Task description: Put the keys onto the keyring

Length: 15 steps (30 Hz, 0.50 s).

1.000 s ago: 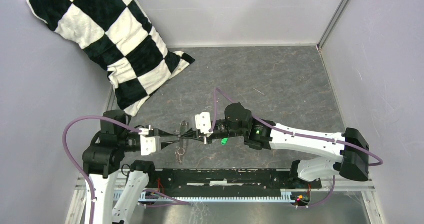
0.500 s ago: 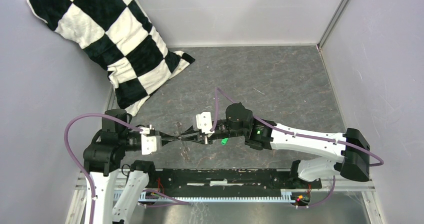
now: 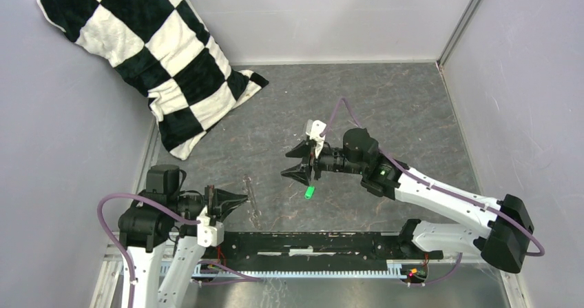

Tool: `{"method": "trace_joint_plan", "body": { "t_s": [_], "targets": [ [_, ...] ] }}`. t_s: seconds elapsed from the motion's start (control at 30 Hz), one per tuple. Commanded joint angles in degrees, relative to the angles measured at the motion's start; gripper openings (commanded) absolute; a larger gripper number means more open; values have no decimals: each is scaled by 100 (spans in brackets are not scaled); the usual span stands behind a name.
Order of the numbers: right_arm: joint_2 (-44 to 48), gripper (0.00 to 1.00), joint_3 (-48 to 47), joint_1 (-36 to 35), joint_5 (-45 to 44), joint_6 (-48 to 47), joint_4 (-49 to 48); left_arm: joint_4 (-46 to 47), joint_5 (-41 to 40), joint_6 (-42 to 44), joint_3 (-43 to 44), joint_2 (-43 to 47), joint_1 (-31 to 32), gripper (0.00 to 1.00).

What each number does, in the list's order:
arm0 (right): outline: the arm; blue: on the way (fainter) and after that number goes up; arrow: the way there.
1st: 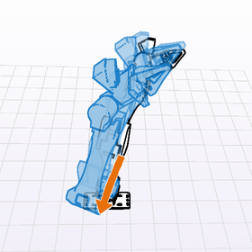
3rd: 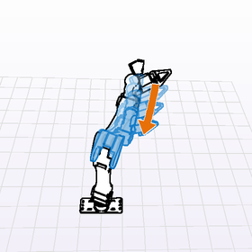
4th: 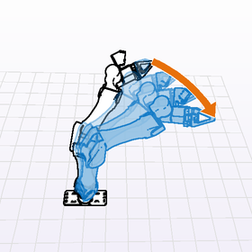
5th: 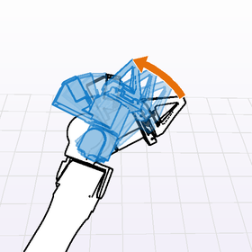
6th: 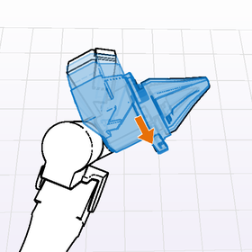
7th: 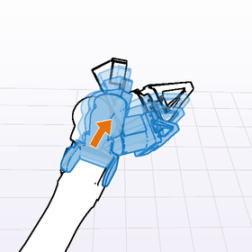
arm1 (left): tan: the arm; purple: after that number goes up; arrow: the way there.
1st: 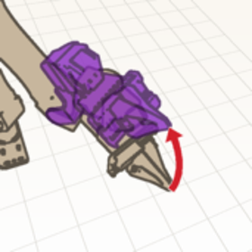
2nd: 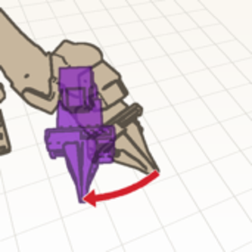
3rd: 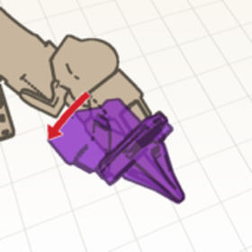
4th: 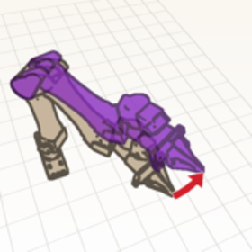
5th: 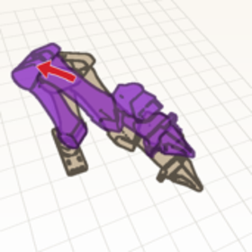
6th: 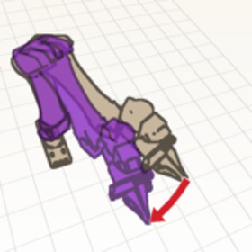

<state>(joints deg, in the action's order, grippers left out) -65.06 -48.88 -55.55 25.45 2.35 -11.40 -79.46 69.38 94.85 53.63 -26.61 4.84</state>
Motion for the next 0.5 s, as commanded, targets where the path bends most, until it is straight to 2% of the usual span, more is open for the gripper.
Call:
{"method": "trace_joint_plan", "body": {
  "t_s": [0.0,0.2,0.37,0.47],
  "targets": [
    [78,63,453,176,-505,737,518,127,178,613,-54,57,-11,2],
    [-44,65,1297,311,-1490,1128,1101,210,142,279,-207,35,-13,2],
    [-290,63,1901,313,-2247,1280,1033,928,148,-492,-629,259,-14,2],
    [-540,62,2003,392,-2404,1272,813,1497,129,-1042,-809,382,-18,2]
  ]
}}
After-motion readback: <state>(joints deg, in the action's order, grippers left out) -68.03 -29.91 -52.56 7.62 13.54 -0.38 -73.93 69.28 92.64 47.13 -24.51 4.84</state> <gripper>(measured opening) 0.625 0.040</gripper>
